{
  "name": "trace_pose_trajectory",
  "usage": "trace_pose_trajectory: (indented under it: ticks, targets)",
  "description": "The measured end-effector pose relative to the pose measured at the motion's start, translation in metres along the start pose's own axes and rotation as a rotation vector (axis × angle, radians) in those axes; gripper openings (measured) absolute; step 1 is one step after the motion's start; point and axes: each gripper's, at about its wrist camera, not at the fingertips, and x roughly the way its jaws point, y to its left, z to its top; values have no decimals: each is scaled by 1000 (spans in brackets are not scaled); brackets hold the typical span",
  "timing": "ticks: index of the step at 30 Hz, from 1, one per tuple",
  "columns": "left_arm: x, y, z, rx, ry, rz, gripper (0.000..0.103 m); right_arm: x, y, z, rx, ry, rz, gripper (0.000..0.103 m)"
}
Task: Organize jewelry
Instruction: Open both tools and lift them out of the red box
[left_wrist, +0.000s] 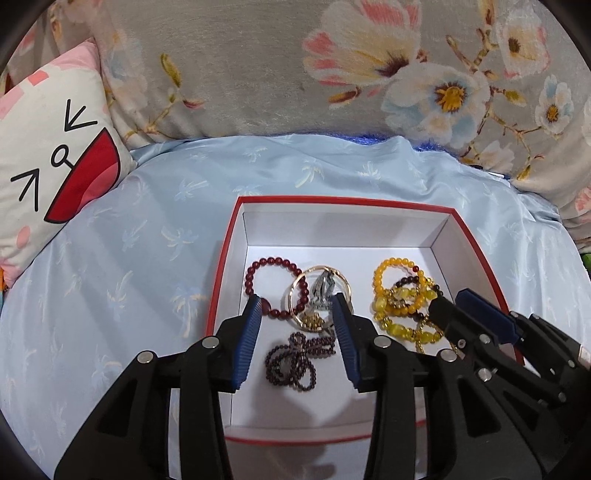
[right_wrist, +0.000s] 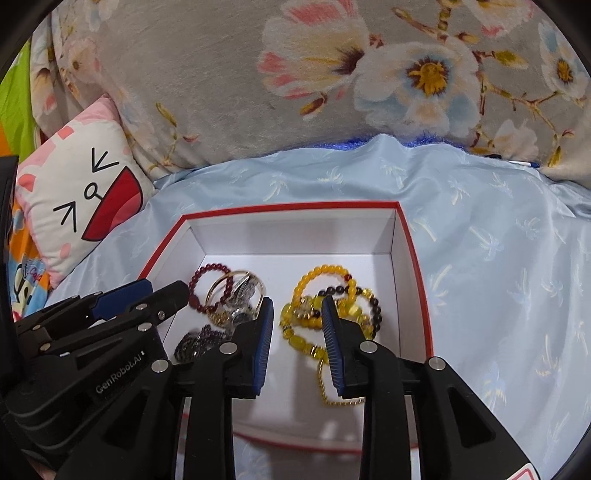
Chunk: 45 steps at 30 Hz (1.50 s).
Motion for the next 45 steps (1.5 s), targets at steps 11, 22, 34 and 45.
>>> trace_pose_trajectory:
  ticks: [11, 22, 34, 45]
  targets:
    - [-13, 1, -28, 2, 39, 5, 38, -15, 10, -27, -33, 19, -37, 28]
    - [-18, -3, -40, 20, 41, 18, 38, -22, 9, -35, -45, 15, -52, 28]
    - [-33, -6, -37, 16, 27, 26, 41, -35, 5, -31, 2, 32, -55, 35]
    - [-41, -8, -38, 14, 13, 46, 52, -49, 1, -30, 35, 34, -77, 40]
